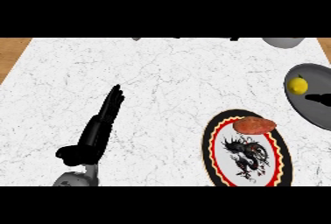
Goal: Pick the lemon from the plate and place it in the pan
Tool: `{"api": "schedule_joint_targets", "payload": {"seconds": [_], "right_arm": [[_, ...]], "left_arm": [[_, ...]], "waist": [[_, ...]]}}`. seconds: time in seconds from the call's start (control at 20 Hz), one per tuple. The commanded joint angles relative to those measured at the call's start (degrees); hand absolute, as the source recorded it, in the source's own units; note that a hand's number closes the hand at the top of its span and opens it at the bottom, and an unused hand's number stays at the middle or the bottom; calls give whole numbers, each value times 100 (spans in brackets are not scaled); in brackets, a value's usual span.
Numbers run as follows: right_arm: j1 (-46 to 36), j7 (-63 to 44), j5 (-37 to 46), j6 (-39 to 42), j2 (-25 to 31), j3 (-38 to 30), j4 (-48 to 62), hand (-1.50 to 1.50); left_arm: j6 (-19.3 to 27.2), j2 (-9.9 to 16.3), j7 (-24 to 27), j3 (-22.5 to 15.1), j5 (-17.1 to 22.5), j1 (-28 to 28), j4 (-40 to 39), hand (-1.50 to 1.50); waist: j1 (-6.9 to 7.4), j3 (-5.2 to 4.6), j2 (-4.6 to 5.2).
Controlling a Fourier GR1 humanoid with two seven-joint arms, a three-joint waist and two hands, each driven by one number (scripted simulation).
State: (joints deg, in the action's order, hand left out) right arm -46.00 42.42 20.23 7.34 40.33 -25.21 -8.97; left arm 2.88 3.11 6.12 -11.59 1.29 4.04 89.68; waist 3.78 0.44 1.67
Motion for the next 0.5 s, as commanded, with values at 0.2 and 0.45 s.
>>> {"api": "schedule_joint_targets", "payload": {"seconds": [0.2,0.45], "right_arm": [[284,182,-531,1975,809,-488,366,-150],[749,648,-448,3070,1060,-344,221,-150]], "left_arm": [[19,66,-19,177,17,69,-107,0],[-112,176,-7,263,149,-64,33,0]], "waist": [[-130,-1,-15],[-154,11,-35]]}}
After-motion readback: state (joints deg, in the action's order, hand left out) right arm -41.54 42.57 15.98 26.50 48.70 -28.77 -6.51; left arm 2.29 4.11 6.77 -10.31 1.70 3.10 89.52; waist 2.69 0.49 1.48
